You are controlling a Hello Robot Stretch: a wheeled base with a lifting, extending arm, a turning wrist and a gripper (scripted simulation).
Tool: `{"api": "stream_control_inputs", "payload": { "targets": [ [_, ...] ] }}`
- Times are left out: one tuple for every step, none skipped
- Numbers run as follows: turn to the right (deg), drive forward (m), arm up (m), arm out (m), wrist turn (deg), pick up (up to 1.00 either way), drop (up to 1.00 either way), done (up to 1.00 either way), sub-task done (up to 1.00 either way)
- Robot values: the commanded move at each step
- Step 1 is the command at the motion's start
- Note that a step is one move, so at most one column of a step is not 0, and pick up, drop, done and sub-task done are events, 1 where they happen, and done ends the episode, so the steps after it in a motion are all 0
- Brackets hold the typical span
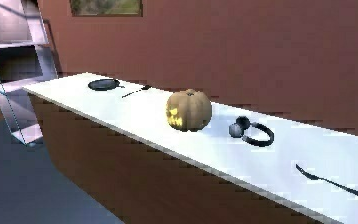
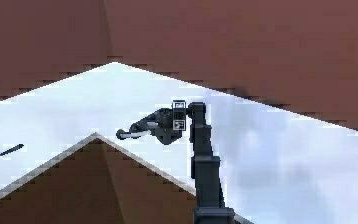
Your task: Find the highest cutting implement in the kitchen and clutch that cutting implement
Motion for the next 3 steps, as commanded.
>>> {"api": "stream_control_inputs", "payload": {
  "targets": [
    [0.0, 0.0, 0.0, 0.0, 0.0, 1.0, 0.0, 0.0, 0.0],
    [0.0, 0.0, 0.1, 0.0, 0.0, 0.0, 0.0, 0.0, 0.0],
    [0.0, 0.0, 0.0, 0.0, 0.0, 0.0, 0.0, 1.0, 0.0]
  ]
}}
